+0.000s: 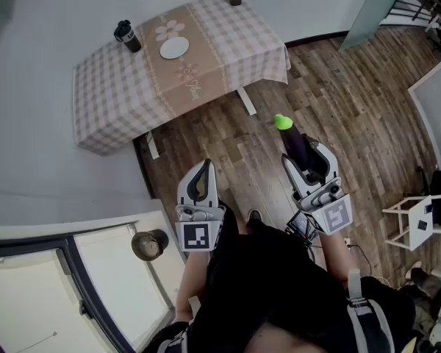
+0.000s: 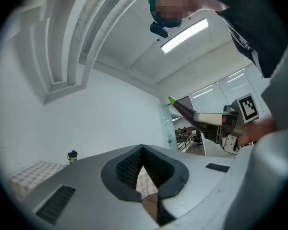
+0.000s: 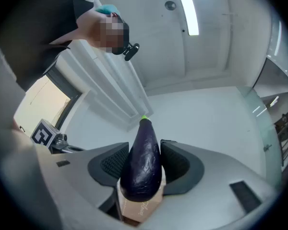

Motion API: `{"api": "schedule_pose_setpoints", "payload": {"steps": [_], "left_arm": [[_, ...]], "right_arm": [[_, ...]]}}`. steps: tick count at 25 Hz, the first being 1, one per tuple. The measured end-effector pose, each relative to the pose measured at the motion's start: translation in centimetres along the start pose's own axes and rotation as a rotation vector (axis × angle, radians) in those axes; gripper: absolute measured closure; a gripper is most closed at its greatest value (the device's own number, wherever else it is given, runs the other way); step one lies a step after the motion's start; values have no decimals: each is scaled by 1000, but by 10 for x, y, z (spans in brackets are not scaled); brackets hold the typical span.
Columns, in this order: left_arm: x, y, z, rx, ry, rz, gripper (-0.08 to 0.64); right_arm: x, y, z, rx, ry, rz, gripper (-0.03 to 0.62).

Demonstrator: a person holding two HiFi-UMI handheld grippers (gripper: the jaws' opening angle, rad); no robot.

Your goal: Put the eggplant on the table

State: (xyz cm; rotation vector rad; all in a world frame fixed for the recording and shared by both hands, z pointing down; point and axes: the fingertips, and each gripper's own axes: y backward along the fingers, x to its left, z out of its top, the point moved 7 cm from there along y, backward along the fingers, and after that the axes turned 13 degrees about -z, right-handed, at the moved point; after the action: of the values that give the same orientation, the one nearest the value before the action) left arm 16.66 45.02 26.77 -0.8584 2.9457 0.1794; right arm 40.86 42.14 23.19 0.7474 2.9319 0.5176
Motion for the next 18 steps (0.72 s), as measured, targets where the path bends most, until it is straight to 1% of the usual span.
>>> {"api": "schedule_pose_setpoints", "payload": {"steps": [4,7,9,15,18], "left_arm": [[22,-1,0,-11,-16,-5,557],[50,-2,-3,-15,-18,3,557],[72,-3,-6,-20,-14,9,558],[141,-4,-11,-29,-31,-1,557],[174,-3,-11,-47,-39,-6,557]], "right_arm": [[8,-20,-10,16,-36,15,379],[18,-47,-20,15,-86,42,374],[25,-66,-27,9,-116,42,374],[53,-126,-47,12,-115,35,374],[69,-156,-53,9,-108,27,373]]}}
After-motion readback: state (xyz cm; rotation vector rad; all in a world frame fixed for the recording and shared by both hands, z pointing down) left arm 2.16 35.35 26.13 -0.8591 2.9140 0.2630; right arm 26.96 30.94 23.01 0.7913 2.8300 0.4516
